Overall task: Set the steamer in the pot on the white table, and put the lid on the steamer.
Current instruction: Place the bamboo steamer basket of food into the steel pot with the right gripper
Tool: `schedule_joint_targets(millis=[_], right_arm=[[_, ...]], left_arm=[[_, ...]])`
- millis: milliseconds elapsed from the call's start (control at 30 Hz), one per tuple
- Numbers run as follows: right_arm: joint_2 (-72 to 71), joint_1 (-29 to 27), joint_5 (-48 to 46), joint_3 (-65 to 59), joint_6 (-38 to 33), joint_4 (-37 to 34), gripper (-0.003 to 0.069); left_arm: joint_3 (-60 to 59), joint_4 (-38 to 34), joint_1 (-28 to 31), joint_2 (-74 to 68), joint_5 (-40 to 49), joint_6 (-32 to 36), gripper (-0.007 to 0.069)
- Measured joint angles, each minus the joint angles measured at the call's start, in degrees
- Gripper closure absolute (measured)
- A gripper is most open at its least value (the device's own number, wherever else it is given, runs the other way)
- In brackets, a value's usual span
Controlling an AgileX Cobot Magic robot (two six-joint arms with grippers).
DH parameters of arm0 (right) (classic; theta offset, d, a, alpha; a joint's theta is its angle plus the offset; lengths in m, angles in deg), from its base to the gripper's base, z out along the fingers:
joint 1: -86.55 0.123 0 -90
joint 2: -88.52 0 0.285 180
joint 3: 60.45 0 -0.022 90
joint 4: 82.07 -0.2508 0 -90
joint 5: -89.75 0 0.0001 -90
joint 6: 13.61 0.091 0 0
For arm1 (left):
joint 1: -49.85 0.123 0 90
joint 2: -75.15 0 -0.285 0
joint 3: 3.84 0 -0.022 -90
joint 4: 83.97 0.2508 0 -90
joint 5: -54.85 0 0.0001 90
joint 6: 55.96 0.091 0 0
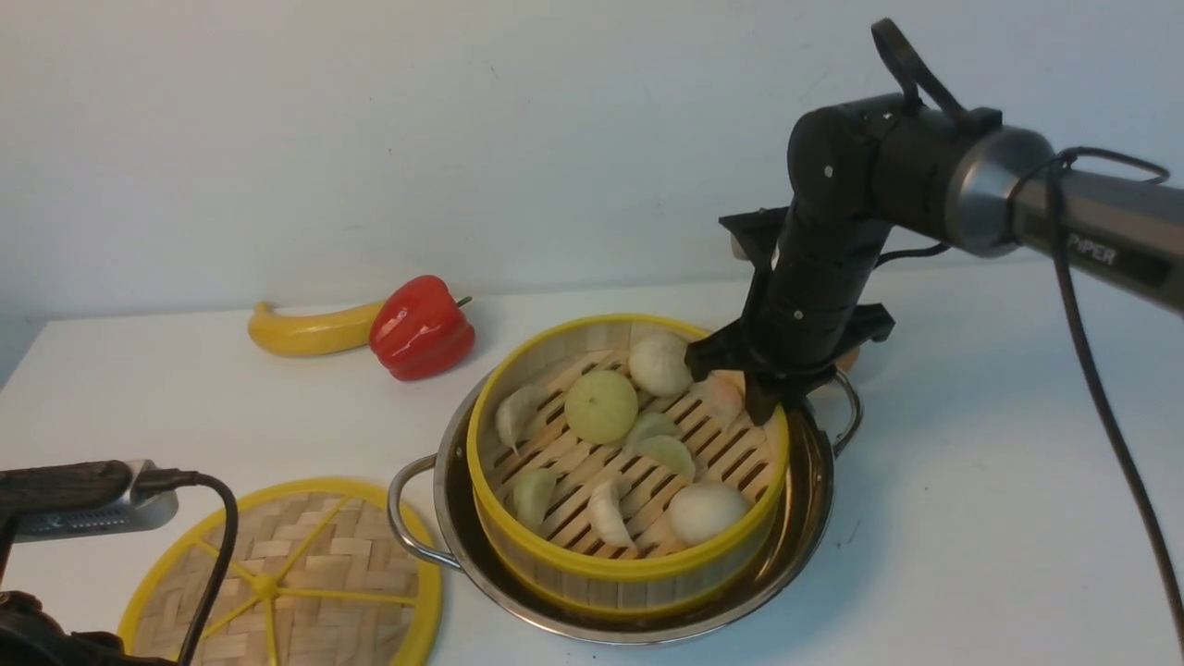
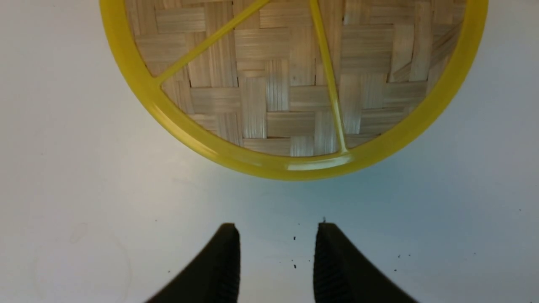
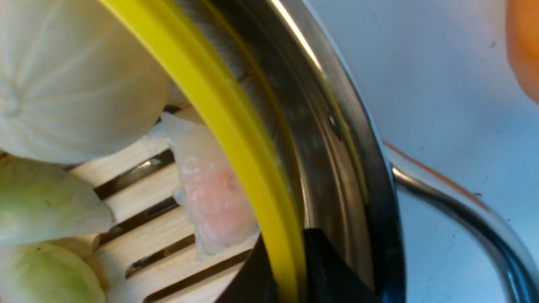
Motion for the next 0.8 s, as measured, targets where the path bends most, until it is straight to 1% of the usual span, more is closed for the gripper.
schedule_joint_targets(millis=[100, 233, 500, 533, 567, 667, 800], right_arm=[[0.0, 0.0, 0.0, 0.0, 0.0, -0.1, 0.0588], [0.0, 0.0, 0.0, 0.0, 0.0, -0.1, 0.0552], [-0.2, 0.0, 0.2, 0.1, 0.0, -1.3, 0.0451], [-0.2, 0.0, 0.2, 0.1, 0.0, -1.4, 0.0448], [-0.2, 0.0, 0.2, 0.1, 0.0, -1.6, 0.0428], [-0.2, 0.0, 0.2, 0.1, 0.0, -1.8, 0.0409], [-0.2, 0.0, 0.2, 0.1, 0.0, -2.0, 0.0403]], left_arm=[[0.0, 0.0, 0.0, 0.0, 0.0, 0.0, 0.0384], [0.0, 0.0, 0.0, 0.0, 0.0, 0.0, 0.0384], [0.0, 0.0, 0.0, 0.0, 0.0, 0.0, 0.0384], [0.0, 0.0, 0.0, 0.0, 0.0, 0.0, 0.0384], [0.0, 0.0, 0.0, 0.0, 0.0, 0.0, 0.0384], [0.0, 0.0, 0.0, 0.0, 0.0, 0.0, 0.0384], [0.0, 0.0, 0.0, 0.0, 0.0, 0.0, 0.0384]])
